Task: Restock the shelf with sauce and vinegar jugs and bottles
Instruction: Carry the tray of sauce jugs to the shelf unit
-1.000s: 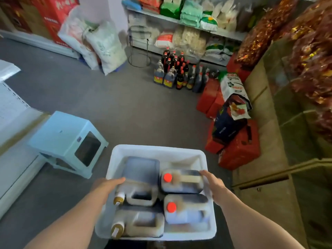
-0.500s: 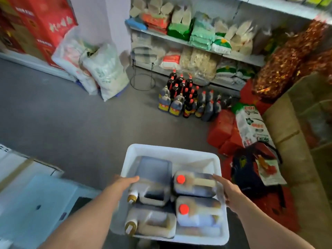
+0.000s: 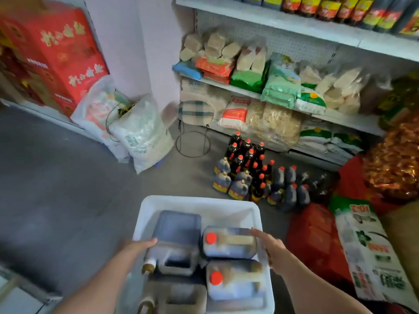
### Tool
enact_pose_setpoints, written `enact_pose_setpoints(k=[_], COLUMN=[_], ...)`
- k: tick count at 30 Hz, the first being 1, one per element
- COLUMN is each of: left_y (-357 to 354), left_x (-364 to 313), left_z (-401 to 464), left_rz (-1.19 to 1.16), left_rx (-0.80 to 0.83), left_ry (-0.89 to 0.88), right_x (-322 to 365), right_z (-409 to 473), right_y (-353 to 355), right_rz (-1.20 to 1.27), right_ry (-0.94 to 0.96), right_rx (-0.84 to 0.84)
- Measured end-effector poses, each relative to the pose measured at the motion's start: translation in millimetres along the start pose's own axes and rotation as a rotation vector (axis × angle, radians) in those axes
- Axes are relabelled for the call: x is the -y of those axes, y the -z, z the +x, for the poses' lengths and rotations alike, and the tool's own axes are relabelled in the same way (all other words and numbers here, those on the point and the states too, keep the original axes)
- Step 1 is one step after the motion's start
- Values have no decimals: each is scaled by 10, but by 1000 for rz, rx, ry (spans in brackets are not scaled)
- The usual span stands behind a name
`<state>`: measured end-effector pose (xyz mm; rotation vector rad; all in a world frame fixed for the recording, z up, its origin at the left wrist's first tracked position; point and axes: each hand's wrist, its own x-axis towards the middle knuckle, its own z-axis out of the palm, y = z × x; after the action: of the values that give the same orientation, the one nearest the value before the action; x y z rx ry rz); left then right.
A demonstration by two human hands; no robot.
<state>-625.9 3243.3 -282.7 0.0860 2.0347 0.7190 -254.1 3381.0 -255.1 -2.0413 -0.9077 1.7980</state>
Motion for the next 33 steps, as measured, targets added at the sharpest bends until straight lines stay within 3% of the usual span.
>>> enact_pose_setpoints(k=[6,12,20,26,30,33], left_y=[-41,-139,-209,-459,-577,-653], left_x=[-1204,-2632,-4717,-5869,-6619,-7123], left_z=[1083,2299,3391,4093,4574,4906], left_rz=[2,29,144,155,219,214], left_rx=[44,233,203,43,26,54], left_ry=[17,45,-55,-42,-59,-71], right_x=[1376,2537,4265,5424,6133,6596], right_z=[954,1753,2848,4004,4547,4867], right_y=[-546,-958,-1513,-1794,-1955,-2053], right_rz=[-24,-58,92,100,123,128], right_ry=[-93,-43,-119,-114,-135,-169], right_rx=[-70,-99,-121,-121,-225,-207])
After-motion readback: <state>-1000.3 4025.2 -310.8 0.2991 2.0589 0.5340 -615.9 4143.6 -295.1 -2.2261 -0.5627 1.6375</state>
